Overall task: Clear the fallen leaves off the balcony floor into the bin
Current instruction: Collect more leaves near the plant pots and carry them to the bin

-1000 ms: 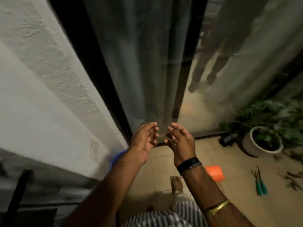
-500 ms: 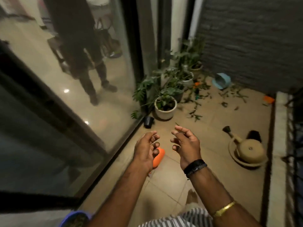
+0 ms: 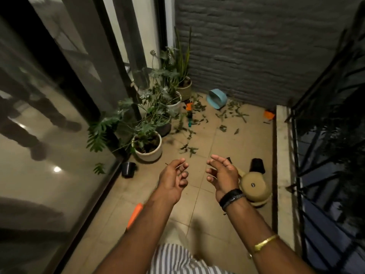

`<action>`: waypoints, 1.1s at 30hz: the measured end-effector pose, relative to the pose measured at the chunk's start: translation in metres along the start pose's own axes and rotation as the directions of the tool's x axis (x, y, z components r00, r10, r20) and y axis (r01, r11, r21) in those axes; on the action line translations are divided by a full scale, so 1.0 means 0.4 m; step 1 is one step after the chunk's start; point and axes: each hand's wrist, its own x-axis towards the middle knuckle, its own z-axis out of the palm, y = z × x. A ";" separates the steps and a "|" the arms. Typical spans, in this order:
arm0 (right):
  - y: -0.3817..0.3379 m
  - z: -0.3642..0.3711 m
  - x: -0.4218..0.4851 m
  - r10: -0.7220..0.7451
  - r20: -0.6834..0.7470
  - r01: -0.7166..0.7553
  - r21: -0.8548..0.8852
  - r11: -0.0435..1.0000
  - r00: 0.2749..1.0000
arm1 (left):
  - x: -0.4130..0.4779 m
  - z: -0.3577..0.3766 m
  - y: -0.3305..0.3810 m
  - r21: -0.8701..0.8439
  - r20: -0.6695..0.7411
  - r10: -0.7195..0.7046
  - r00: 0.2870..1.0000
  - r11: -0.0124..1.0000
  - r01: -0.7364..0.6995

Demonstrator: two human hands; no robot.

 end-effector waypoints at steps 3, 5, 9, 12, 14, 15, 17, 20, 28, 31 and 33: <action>-0.048 0.024 0.158 0.015 -0.029 -0.014 0.002 1.000 0.999 | 0.146 0.076 0.045 0.020 -0.010 -0.018 1.000 1.000 0.019; -0.074 0.049 0.276 0.032 -0.035 -0.032 -0.004 0.999 0.999 | 0.254 0.120 0.081 0.029 -0.017 -0.027 0.999 0.999 0.028; -0.117 0.111 0.506 0.098 -0.087 -0.101 -0.040 0.994 0.991 | 0.459 0.212 0.162 0.040 -0.100 -0.066 0.993 0.997 0.070; -0.157 0.162 0.670 0.135 -0.098 -0.142 -0.063 0.988 0.986 | 0.599 0.288 0.227 0.058 -0.130 -0.105 0.986 0.992 0.114; -0.189 0.194 0.772 0.164 -0.111 -0.173 -0.083 0.981 0.980 | 0.688 0.334 0.267 0.076 -0.183 -0.138 0.973 0.985 0.154; -0.203 0.208 0.819 0.181 -0.116 -0.192 -0.093 0.977 0.977 | 0.728 0.355 0.283 0.081 -0.200 -0.159 0.967 0.981 0.178; -0.222 0.234 0.924 0.206 -0.110 -0.218 -0.118 0.969 0.972 | 0.814 0.396 0.312 0.093 -0.191 -0.186 0.964 0.974 0.207; -0.220 0.268 1.107 0.228 -0.080 -0.239 -0.199 0.950 0.970 | 0.957 0.441 0.344 0.130 -0.206 -0.162 0.965 0.973 0.191; -0.063 0.304 1.633 0.491 -0.116 -0.499 -0.334 0.799 0.863 | 1.410 0.480 0.287 0.151 -0.301 -0.197 0.933 0.956 0.250; 0.072 0.279 1.790 0.532 -0.130 -0.529 -0.437 0.727 0.837 | 1.576 0.463 0.216 0.165 -0.380 -0.170 0.909 0.955 0.247; 0.183 0.260 1.881 0.528 -0.139 -0.516 -0.521 0.681 0.838 | 1.697 0.442 0.169 0.166 -0.386 -0.177 0.905 0.952 0.256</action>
